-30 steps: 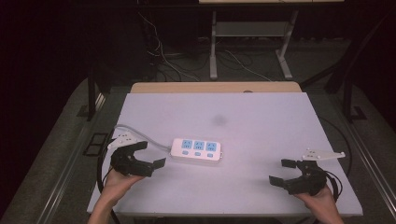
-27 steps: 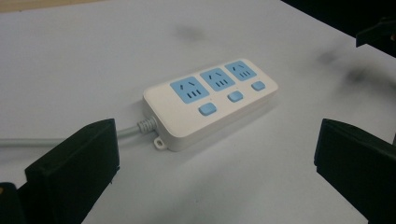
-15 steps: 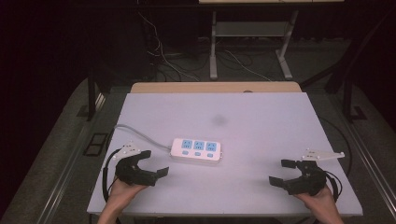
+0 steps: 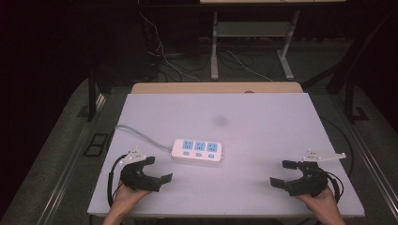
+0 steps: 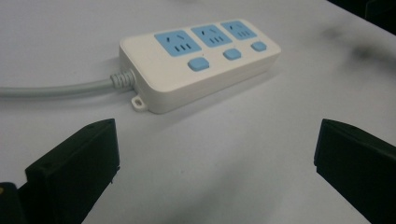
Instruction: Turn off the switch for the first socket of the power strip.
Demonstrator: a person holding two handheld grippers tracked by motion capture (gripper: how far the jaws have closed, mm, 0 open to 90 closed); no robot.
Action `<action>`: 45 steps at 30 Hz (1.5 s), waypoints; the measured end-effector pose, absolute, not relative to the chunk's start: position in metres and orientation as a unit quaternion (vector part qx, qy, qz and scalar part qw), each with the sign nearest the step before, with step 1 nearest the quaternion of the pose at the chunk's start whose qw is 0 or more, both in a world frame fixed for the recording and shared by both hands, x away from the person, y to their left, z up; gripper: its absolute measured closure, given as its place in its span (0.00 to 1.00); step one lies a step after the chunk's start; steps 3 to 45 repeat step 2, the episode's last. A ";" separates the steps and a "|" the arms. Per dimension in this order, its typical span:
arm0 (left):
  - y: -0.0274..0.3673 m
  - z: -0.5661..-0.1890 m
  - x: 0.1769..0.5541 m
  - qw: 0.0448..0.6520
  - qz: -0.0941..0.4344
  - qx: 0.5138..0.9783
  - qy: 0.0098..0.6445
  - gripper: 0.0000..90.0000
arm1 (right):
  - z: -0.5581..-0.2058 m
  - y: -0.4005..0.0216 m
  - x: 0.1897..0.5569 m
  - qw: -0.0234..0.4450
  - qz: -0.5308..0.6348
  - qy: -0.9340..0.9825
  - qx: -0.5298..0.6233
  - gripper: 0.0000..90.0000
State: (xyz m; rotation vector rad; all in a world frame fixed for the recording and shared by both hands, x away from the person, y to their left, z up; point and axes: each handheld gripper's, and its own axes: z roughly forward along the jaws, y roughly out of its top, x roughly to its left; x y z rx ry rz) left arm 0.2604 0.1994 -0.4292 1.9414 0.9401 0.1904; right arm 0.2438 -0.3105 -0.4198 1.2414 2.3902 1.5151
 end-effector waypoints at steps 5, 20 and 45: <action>0.199 -0.430 0.260 0.468 0.077 0.792 0.385 0.00 | -0.420 -0.311 0.244 0.025 0.490 0.774 0.401 0.00; 0.199 -0.430 0.260 0.468 0.077 0.792 0.385 0.00 | -0.420 -0.311 0.244 0.025 0.490 0.774 0.401 0.00; 0.199 -0.430 0.260 0.468 0.077 0.792 0.385 0.00 | -0.420 -0.311 0.244 0.025 0.490 0.774 0.401 0.00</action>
